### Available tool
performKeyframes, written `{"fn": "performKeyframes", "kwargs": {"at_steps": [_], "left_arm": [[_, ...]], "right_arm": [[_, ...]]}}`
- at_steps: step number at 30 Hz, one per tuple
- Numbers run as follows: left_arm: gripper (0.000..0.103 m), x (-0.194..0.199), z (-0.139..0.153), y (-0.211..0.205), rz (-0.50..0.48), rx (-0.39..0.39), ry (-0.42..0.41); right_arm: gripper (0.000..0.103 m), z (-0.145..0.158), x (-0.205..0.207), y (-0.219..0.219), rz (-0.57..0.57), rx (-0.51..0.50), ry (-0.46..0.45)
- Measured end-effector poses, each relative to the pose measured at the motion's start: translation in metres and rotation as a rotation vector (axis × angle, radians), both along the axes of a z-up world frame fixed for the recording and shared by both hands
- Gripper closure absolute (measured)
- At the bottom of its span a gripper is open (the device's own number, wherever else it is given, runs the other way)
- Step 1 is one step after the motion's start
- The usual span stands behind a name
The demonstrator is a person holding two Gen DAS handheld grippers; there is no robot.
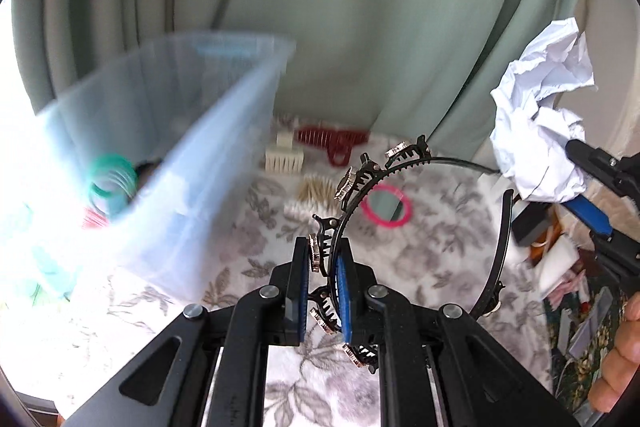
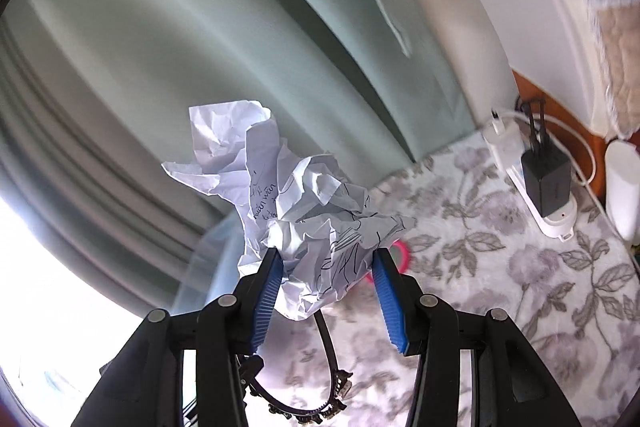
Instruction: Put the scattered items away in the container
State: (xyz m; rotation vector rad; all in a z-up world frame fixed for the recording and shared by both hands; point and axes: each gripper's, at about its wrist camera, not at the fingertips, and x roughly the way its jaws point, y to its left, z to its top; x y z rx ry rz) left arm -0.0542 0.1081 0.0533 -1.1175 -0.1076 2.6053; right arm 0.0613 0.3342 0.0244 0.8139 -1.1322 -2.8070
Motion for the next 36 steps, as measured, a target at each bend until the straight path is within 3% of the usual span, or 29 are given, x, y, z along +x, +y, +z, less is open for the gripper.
{"fn": "performKeyframes", "kwargs": {"at_steps": [8,17,36], "left_arm": [[0.09,0.036,0.054,-0.028,0.037,0.051,0.121],[0.09,0.062,0.087,-0.056,0.078,0.092,0.204],[0.09,0.073,0.115,-0.127,0.256,0.149,0.297]], "right_arm": [[0.053,0.054,0.043,-0.022,0.021,0.033,0.118],[0.053,0.098,0.074,-0.045,0.048,0.068,0.224],[0.053,0.121,0.058,-0.106,0.176,0.131,0.257]]}}
